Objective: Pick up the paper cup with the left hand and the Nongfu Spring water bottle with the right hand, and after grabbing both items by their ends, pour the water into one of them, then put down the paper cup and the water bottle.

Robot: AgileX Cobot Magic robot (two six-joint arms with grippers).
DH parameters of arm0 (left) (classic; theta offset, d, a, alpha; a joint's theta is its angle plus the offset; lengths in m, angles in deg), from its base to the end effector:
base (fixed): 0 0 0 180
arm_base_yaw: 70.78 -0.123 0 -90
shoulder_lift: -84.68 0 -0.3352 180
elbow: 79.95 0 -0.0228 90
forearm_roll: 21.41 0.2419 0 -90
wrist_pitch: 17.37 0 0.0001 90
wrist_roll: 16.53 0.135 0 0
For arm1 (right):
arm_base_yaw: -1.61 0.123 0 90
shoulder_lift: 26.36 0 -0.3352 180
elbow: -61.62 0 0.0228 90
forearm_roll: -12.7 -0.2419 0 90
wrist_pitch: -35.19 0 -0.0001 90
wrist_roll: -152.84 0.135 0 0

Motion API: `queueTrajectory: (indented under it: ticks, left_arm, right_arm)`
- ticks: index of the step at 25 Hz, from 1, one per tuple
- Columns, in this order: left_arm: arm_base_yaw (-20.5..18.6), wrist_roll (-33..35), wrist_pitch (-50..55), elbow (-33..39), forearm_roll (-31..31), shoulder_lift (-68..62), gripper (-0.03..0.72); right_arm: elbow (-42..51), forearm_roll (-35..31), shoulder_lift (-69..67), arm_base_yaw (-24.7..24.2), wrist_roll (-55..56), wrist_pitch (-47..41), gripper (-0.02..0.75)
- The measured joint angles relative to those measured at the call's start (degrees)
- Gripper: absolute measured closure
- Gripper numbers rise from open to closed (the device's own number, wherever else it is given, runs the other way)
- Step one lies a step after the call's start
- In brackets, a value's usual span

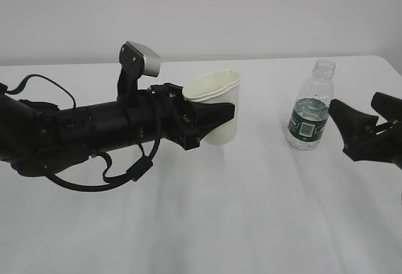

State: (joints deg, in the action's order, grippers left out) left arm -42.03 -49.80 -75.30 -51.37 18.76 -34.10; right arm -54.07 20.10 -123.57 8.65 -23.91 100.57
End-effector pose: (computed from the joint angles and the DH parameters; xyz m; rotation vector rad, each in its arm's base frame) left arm 0.3357 -0.2683 0.2121 0.7361 1.6055 -0.9733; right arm 0.2696 0.0492 0.2185 -0.1893 1.6733 0.1930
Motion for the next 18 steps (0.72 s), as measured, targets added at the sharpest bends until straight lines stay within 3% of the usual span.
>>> queueTrajectory:
  ticks: [11, 18]
  left_arm:
    - [-0.93, 0.49, 0.21, 0.00, -0.67, 0.00, 0.270]
    - [-8.22, 0.55, 0.21, 0.00, -0.97, 0.00, 0.270]
  right_arm:
    - [1.35, 2.64, 10.00, 0.00, 5.24, 0.00, 0.144]
    - [1.44, 5.09, 10.12, 0.00, 5.49, -3.62, 0.145]
